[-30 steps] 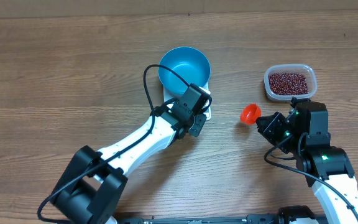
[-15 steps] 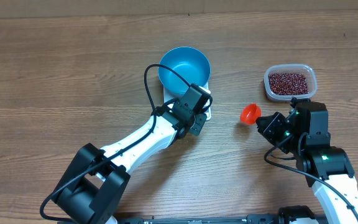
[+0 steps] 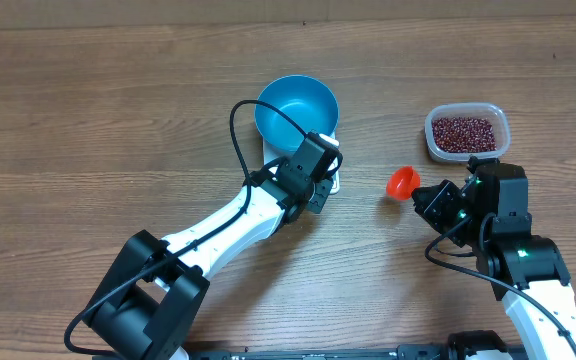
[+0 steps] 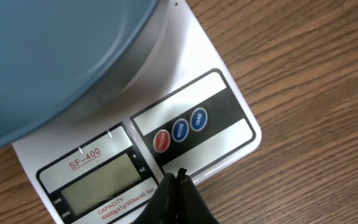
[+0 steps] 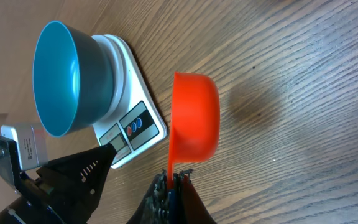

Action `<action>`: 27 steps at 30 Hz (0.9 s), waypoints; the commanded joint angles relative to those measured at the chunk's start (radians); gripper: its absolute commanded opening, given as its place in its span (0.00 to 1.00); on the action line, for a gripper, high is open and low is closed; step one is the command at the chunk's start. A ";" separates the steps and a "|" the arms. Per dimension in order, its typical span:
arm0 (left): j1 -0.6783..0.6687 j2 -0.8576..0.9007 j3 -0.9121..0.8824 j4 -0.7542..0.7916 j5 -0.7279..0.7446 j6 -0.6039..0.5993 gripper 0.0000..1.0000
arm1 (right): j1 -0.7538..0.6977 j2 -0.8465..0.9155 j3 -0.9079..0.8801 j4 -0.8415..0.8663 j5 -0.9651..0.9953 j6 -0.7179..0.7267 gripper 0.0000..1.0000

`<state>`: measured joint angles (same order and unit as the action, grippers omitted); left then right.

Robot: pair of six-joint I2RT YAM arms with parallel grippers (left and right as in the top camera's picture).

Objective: Scoop item into bowl and weigh 150g on scale

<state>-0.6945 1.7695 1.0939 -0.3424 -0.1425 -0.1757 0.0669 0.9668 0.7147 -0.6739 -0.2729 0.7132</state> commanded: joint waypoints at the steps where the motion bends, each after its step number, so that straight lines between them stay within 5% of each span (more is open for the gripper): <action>1: -0.013 0.009 -0.011 0.008 -0.022 0.019 0.04 | 0.004 -0.012 0.029 0.006 0.011 -0.008 0.04; 27: -0.011 0.009 -0.011 0.042 -0.026 0.048 0.04 | 0.004 -0.012 0.029 0.009 0.011 -0.008 0.04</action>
<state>-0.6945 1.7695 1.0924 -0.3027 -0.1551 -0.1532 0.0669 0.9668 0.7147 -0.6735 -0.2726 0.7128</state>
